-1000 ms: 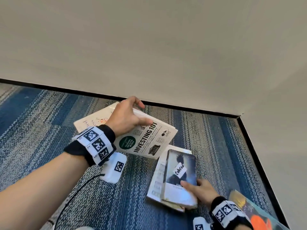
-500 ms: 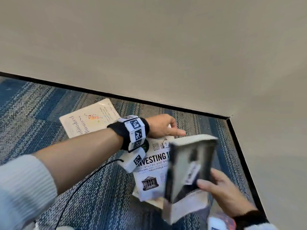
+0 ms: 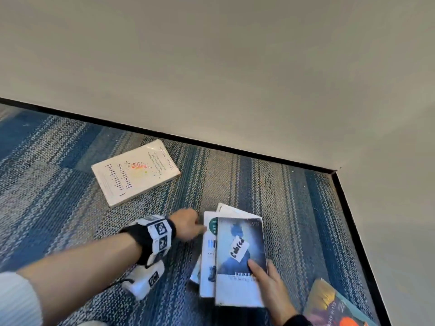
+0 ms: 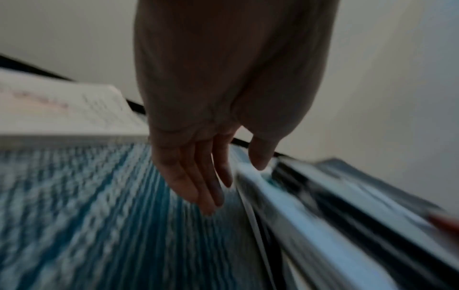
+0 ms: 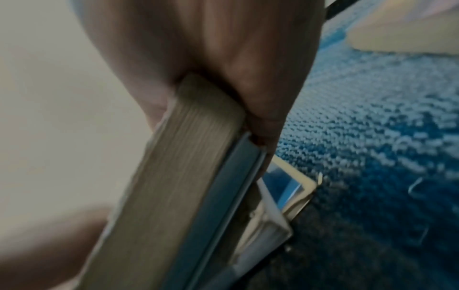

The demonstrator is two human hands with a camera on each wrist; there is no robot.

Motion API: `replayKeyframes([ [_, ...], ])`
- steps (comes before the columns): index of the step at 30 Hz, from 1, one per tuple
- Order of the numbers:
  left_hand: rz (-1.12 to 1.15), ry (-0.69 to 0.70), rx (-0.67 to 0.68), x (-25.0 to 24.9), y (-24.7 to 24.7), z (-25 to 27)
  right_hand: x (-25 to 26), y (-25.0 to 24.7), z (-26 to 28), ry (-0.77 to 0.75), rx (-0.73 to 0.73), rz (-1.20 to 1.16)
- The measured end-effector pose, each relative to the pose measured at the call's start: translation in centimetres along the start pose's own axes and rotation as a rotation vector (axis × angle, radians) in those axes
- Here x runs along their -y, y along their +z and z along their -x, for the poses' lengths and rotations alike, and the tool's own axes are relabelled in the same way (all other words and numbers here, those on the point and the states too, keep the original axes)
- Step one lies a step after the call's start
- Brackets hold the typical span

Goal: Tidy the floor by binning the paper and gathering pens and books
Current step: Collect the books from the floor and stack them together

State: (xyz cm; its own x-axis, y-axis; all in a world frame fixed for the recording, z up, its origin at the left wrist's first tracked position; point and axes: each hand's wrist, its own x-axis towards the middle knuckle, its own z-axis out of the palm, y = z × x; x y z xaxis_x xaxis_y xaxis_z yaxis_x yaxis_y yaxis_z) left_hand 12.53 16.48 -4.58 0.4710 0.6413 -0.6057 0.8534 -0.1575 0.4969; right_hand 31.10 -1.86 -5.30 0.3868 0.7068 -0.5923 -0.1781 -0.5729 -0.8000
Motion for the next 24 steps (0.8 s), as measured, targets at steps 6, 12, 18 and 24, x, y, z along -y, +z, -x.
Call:
replayKeyframes([
  [6,0.168,-0.022,0.063,-0.8,6.6,0.6,-1.3,0.0,-0.6,-0.052,-0.143,0.030],
  [12,0.351,-0.095,-0.054,-1.7,8.1,-0.9,-0.5,-0.6,-1.5,-0.068,-0.109,0.385],
  [18,0.917,-0.290,0.045,-3.2,7.7,-0.9,2.9,0.9,-2.5,0.115,0.122,-0.122],
  [24,1.019,0.050,-0.084,-4.2,5.5,2.1,2.6,0.7,-1.9,-0.007,0.204,-0.295],
])
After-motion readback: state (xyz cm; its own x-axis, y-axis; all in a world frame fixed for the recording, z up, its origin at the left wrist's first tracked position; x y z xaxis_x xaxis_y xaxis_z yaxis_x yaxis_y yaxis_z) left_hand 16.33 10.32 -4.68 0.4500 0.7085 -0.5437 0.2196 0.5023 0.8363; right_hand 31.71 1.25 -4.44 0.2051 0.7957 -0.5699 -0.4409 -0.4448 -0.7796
